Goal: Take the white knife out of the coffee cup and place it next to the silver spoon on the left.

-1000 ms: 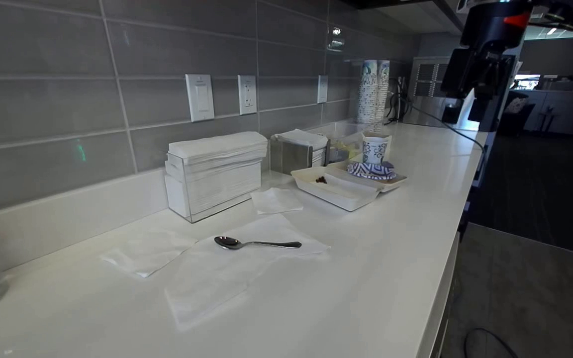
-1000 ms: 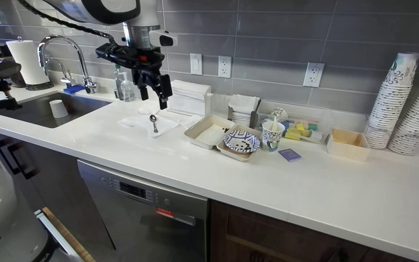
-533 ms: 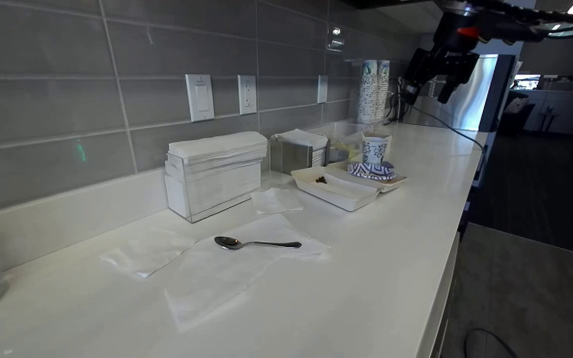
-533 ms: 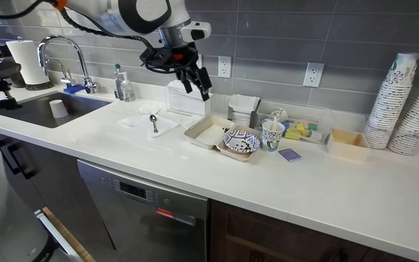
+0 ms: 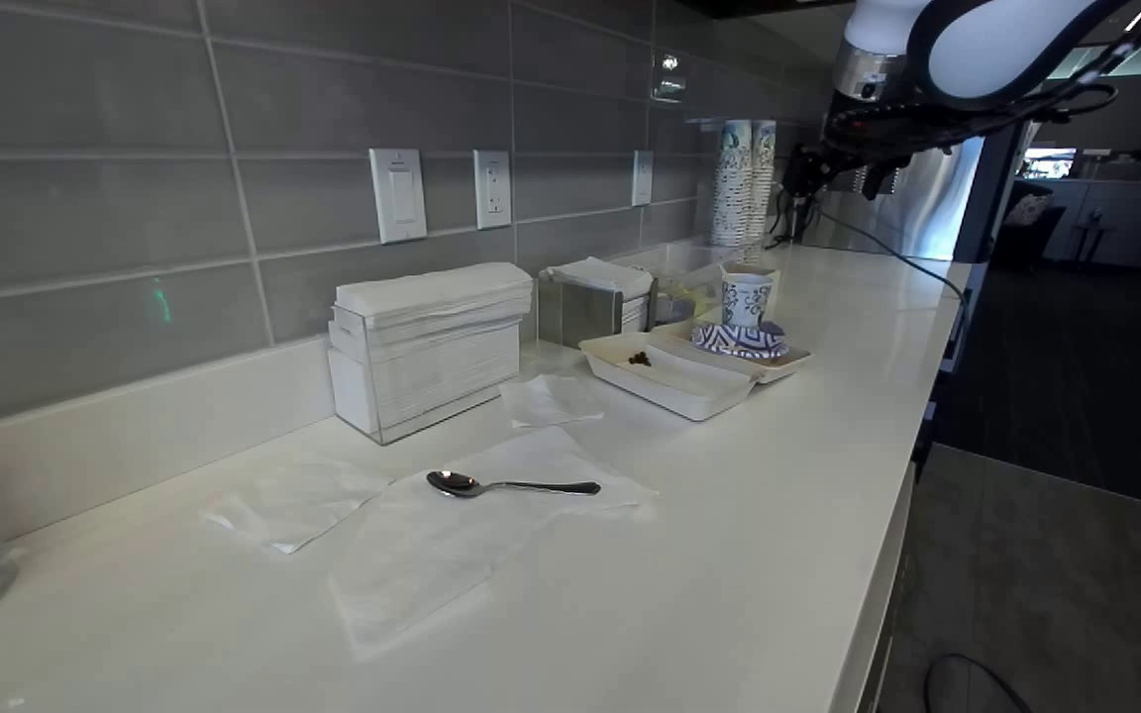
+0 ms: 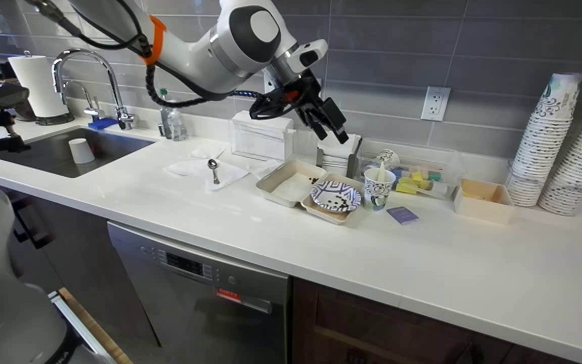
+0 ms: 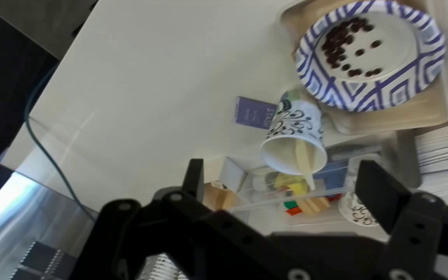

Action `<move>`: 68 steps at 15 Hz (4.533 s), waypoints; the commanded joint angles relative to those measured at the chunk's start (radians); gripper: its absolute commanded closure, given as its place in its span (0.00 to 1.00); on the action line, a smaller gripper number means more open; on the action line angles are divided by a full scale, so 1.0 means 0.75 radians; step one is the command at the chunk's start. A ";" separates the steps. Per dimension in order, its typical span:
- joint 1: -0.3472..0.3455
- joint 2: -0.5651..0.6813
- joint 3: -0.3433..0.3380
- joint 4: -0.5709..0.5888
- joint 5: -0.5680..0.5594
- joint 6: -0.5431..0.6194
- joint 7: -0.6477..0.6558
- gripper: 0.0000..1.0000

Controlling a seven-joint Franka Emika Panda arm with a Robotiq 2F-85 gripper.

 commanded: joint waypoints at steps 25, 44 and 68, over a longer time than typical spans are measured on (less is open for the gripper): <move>0.311 0.620 -0.236 0.570 -0.662 -0.122 0.770 0.00; 0.352 0.991 -0.267 0.977 -0.649 -0.368 0.862 0.12; 0.364 1.114 -0.300 1.056 -0.690 -0.193 0.832 0.74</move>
